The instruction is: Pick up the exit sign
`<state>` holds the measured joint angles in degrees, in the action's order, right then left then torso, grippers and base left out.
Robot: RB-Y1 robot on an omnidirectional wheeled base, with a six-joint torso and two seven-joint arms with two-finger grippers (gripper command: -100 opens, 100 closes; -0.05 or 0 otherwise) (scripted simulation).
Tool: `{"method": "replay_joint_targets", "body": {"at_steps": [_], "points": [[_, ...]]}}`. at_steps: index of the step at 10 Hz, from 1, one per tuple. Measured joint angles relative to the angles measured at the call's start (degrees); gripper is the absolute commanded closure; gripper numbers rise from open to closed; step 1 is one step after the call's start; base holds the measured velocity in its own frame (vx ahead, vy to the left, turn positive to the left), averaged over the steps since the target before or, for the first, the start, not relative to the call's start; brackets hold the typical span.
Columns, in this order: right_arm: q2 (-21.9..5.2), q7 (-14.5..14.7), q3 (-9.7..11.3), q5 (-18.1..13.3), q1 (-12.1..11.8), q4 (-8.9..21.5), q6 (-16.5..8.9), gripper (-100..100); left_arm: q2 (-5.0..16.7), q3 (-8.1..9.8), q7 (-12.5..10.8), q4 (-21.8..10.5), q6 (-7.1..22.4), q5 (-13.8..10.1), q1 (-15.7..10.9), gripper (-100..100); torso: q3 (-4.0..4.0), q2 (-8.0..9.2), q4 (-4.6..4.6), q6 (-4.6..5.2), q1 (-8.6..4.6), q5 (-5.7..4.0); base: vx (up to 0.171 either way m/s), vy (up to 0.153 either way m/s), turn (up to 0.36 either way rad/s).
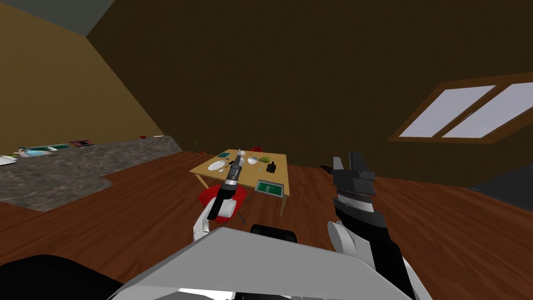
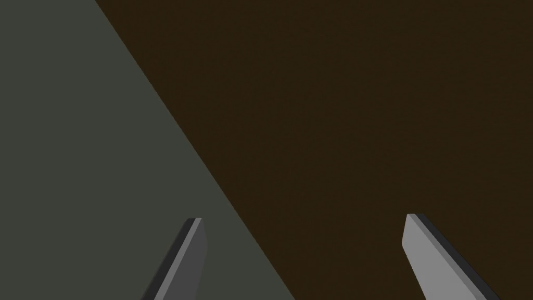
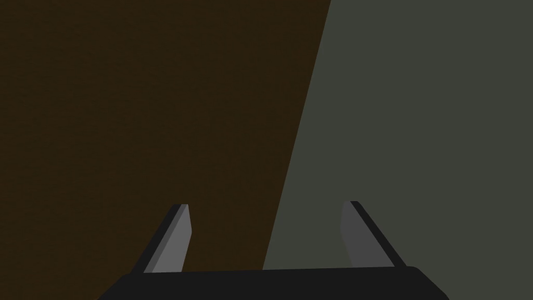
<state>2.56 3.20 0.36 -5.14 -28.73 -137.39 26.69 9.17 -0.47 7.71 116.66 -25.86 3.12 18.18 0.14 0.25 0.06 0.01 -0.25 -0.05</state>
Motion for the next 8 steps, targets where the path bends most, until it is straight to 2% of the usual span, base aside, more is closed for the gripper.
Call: {"method": "replay_joint_targets", "body": {"at_steps": [8], "points": [[0.0,0.0,0.0,0.0,0.0,0.0,0.0,0,0.07,1.74,2.1,-12.56,5.4,-0.58,-7.5,-100,-0.02,-0.05,-0.01,-0.01,0.12,0.02,-0.064,-0.037,0.004]]}}
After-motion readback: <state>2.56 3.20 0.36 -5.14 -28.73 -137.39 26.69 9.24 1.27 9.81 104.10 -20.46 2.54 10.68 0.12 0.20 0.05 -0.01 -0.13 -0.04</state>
